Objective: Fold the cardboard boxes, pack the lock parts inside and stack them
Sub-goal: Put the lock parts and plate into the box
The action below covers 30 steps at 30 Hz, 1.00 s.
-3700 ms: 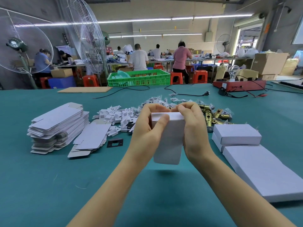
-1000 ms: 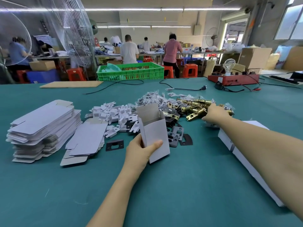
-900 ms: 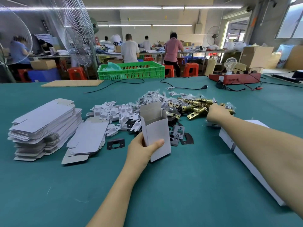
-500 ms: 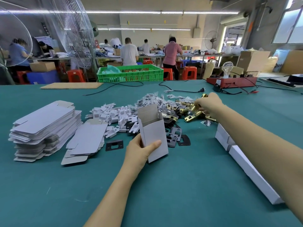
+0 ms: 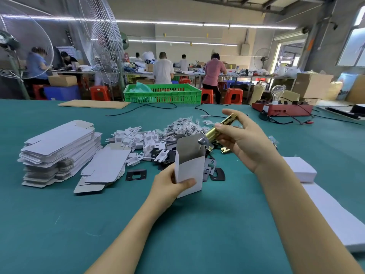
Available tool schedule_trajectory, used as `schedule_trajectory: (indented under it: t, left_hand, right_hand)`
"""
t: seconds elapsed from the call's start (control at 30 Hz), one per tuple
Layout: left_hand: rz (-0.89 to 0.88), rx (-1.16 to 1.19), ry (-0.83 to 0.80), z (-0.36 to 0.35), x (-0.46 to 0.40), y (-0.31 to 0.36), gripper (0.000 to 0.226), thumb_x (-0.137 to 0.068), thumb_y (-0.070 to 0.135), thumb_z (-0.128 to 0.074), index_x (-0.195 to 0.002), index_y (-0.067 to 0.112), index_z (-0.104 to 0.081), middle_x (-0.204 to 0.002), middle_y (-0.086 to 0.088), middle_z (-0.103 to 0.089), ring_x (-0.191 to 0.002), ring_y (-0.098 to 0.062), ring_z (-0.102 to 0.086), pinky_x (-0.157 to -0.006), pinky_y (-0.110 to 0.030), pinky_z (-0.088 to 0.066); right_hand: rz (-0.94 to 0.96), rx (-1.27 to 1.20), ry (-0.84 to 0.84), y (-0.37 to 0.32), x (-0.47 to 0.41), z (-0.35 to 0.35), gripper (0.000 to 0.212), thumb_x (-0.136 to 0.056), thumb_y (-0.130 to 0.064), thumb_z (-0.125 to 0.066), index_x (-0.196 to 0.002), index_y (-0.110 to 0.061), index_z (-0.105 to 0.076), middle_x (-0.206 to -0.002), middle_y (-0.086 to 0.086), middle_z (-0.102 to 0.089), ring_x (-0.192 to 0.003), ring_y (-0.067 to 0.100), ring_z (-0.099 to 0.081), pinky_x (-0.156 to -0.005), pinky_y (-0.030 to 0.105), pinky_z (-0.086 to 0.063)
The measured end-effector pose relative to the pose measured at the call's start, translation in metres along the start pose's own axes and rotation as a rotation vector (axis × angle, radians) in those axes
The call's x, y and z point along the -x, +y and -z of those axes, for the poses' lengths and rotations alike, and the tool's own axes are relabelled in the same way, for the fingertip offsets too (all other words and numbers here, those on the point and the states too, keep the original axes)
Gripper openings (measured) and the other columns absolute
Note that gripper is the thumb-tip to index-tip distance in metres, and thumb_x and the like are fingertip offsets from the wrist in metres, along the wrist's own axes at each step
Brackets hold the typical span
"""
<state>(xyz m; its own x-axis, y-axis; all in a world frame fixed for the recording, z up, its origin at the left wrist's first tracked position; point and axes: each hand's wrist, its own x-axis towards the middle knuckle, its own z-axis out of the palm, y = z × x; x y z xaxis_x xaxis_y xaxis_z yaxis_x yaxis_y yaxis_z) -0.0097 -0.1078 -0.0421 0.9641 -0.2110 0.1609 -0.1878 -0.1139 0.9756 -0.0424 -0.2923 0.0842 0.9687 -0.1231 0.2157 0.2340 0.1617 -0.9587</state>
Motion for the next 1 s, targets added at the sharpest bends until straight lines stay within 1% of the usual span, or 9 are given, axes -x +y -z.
schedule_trajectory:
  t: [0.17, 0.27, 0.33, 0.37, 0.5, 0.57, 0.73, 0.87, 1.0]
  left_hand:
    - [-0.025, -0.040, 0.000, 0.000, 0.002, 0.001, 0.037, -0.077, 0.018, -0.081, -0.108, 0.033, -0.068, -0.100, 0.014, -0.072, -0.089, -0.003, -0.066, -0.068, -0.011, -0.049]
    - [-0.013, -0.043, 0.010, -0.001, 0.002, 0.000, 0.035, -0.077, 0.019, -0.082, -0.106, 0.034, -0.068, -0.100, 0.013, -0.073, -0.091, -0.007, -0.068, -0.071, -0.019, -0.055]
    - [0.001, -0.048, 0.024, -0.002, 0.001, 0.000, 0.034, -0.077, 0.021, -0.083, -0.103, 0.036, -0.068, -0.099, 0.012, -0.073, -0.091, -0.010, -0.068, -0.077, -0.028, -0.058]
    - [0.005, -0.049, 0.031, -0.002, 0.001, 0.000, 0.034, -0.076, 0.022, -0.083, -0.103, 0.036, -0.068, -0.099, 0.012, -0.073, -0.091, -0.010, -0.068, -0.078, -0.030, -0.059]
    - [-0.005, -0.053, 0.052, -0.003, 0.001, -0.001, 0.033, -0.076, 0.020, -0.083, -0.102, 0.035, -0.068, -0.097, 0.012, -0.073, -0.089, -0.009, -0.068, -0.077, -0.027, -0.058]
    - [-0.018, -0.059, 0.060, -0.004, 0.002, 0.000, 0.032, -0.077, 0.020, -0.082, -0.102, 0.034, -0.068, -0.097, 0.012, -0.073, -0.089, -0.008, -0.068, -0.075, -0.025, -0.058]
    - [-0.064, -0.101, 0.061, -0.007, 0.004, 0.004, 0.031, -0.077, 0.020, -0.082, -0.101, 0.034, -0.068, -0.092, 0.014, -0.073, -0.085, -0.005, -0.067, -0.075, -0.025, -0.056]
    - [-0.070, -0.116, 0.073, -0.008, 0.003, 0.003, 0.028, -0.078, 0.020, -0.082, -0.102, 0.027, -0.069, -0.090, 0.010, -0.073, -0.085, -0.011, -0.067, -0.076, -0.030, -0.055]
    - [-0.067, -0.124, 0.089, -0.008, 0.002, 0.001, 0.026, -0.077, 0.021, -0.082, -0.099, 0.028, -0.070, -0.089, 0.010, -0.073, -0.085, -0.014, -0.067, -0.076, -0.031, -0.055]
  right_hand:
    - [0.057, 0.179, -0.018, 0.005, 0.001, -0.014, 0.041, -0.083, -0.008, -0.072, -0.118, -0.024, -0.058, -0.088, 0.013, -0.065, -0.071, 0.017, -0.064, -0.072, 0.028, -0.054]
    - [0.077, 0.274, -0.012, 0.016, 0.001, -0.023, 0.043, -0.083, -0.012, -0.073, -0.120, -0.024, -0.056, -0.091, 0.016, -0.065, -0.072, 0.017, -0.065, -0.071, 0.030, -0.056]
    - [0.117, 0.392, 0.008, 0.024, 0.000, -0.027, 0.044, -0.083, -0.018, -0.072, -0.122, -0.027, -0.054, -0.093, 0.011, -0.064, -0.084, 0.024, -0.065, -0.082, 0.041, -0.056]
    - [0.140, 0.443, 0.016, 0.026, 0.000, -0.028, 0.044, -0.083, -0.020, -0.072, -0.122, -0.028, -0.053, -0.092, 0.006, -0.063, -0.087, 0.024, -0.064, -0.084, 0.041, -0.055]
    - [0.236, 0.593, 0.063, 0.033, -0.003, -0.027, 0.041, -0.086, -0.025, -0.069, -0.122, -0.026, -0.048, -0.086, -0.008, -0.058, -0.081, 0.009, -0.059, -0.067, 0.019, -0.047]
    - [0.275, 0.679, 0.077, 0.034, -0.003, -0.027, 0.042, -0.087, -0.024, -0.067, -0.122, -0.024, -0.044, -0.086, -0.009, -0.057, -0.079, 0.004, -0.055, -0.061, 0.013, -0.041]
    - [0.427, 0.837, 0.095, 0.037, -0.001, -0.031, 0.042, -0.085, -0.015, -0.066, -0.106, -0.014, -0.029, -0.075, 0.005, -0.053, -0.066, 0.024, -0.053, -0.054, 0.033, -0.041]
    - [0.553, 1.001, 0.057, 0.041, -0.001, -0.036, 0.040, -0.082, -0.011, -0.064, -0.098, -0.012, -0.027, -0.068, 0.007, -0.044, -0.062, 0.028, -0.042, -0.047, 0.031, -0.025]
    - [0.544, 1.111, 0.046, 0.050, 0.000, -0.036, 0.030, -0.079, -0.010, -0.062, -0.088, -0.012, -0.033, -0.067, -0.004, -0.034, -0.072, 0.025, -0.033, -0.052, 0.031, -0.017]
